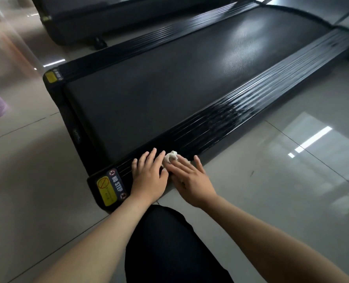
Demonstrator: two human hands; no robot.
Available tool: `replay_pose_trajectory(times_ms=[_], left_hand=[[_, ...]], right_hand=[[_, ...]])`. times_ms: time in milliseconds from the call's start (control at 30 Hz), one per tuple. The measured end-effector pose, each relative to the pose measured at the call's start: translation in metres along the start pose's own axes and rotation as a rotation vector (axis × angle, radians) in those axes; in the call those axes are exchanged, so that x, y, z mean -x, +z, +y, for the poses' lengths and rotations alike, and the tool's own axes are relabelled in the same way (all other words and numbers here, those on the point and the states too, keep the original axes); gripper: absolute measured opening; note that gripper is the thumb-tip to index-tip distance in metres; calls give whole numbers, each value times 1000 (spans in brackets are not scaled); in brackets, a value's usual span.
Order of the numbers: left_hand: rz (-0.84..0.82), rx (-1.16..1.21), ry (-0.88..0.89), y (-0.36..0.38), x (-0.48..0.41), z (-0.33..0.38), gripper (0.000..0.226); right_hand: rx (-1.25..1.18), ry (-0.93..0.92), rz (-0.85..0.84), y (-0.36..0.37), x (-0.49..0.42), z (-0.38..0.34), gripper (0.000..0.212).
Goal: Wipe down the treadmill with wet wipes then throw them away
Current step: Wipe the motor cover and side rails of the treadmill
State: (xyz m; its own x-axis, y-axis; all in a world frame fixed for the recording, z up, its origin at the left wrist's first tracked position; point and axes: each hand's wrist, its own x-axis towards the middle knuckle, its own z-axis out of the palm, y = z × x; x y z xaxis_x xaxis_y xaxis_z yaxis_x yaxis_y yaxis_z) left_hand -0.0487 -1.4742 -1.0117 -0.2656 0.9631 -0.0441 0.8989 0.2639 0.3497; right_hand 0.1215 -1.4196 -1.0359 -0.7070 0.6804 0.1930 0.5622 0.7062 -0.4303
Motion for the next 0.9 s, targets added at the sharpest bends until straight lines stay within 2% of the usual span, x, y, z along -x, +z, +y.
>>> replay_pose_trajectory(times_ms=[167,267,333,433,500,633,700,767,900], left_hand=[[13,7,-24,6,-2,10,60],[26,11,-42,7,-4,11,50],[34,41,-66,6,-9,13,48],[11,-6,-42,6,-14,13,50],[16,-45,15,9,-13,10,55],[46,-96,110,16,-11,5,60],[40,-117,114,16,-11,6,59],[35,-134,116,16,-11,8,58],[37,-107,106,15,-12,9,58]], right_hand=[[-23,385,29,-32,-25,49,48],[-105,549,82,-34,-33,46,49],[-139,501,142,-27,-31,30,46],[-149,207,219,-7,-15,2,33],[-171,84,303,5,-7,-4,25],[-154,54,433,12,-6,8,20],[-213,226,536,14,-12,20,22],[-375,445,633,14,-23,33,22],[-704,774,714,7,-42,37,27]])
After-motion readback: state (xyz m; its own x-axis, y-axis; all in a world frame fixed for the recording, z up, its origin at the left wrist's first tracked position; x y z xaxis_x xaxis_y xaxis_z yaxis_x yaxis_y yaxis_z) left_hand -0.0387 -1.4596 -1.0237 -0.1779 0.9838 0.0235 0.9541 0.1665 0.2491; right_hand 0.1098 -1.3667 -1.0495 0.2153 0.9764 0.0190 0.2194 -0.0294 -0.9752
